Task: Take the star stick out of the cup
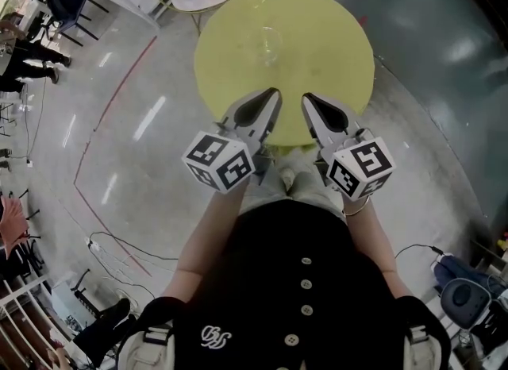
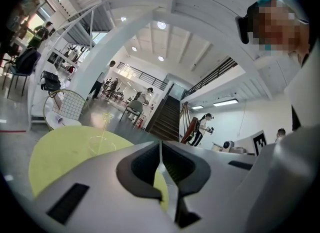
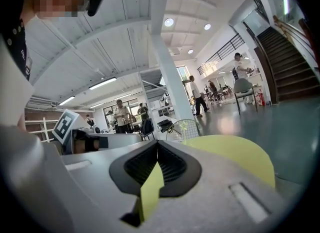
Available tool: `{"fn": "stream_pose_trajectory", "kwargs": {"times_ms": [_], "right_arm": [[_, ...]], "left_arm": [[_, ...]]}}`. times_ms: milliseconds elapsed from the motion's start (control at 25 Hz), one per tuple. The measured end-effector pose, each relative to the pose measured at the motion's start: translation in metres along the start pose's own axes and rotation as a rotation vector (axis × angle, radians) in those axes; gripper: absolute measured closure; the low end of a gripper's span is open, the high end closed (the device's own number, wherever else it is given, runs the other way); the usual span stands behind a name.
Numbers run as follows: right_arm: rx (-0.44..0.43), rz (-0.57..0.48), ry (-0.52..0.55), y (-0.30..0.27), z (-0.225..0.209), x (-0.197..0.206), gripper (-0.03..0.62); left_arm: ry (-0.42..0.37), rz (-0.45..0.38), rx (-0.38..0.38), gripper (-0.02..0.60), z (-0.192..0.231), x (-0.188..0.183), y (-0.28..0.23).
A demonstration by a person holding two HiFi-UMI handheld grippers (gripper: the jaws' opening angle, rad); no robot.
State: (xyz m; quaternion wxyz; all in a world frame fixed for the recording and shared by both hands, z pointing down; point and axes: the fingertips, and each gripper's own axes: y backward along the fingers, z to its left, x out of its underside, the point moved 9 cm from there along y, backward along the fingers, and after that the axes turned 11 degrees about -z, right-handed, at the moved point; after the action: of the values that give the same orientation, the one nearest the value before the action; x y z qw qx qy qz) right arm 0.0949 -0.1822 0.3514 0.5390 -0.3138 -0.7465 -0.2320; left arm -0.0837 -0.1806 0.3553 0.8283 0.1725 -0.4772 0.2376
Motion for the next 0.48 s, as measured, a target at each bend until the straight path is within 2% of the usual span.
{"fn": "stream_pose_trajectory", "kwargs": {"times_ms": [480], "right_arm": [[0.000,-0.010,0.007,-0.082,-0.023,-0.011,0.591]], "left_arm": [[-0.018,0.015,0.028,0.558,0.068,-0.038,-0.046]]}}
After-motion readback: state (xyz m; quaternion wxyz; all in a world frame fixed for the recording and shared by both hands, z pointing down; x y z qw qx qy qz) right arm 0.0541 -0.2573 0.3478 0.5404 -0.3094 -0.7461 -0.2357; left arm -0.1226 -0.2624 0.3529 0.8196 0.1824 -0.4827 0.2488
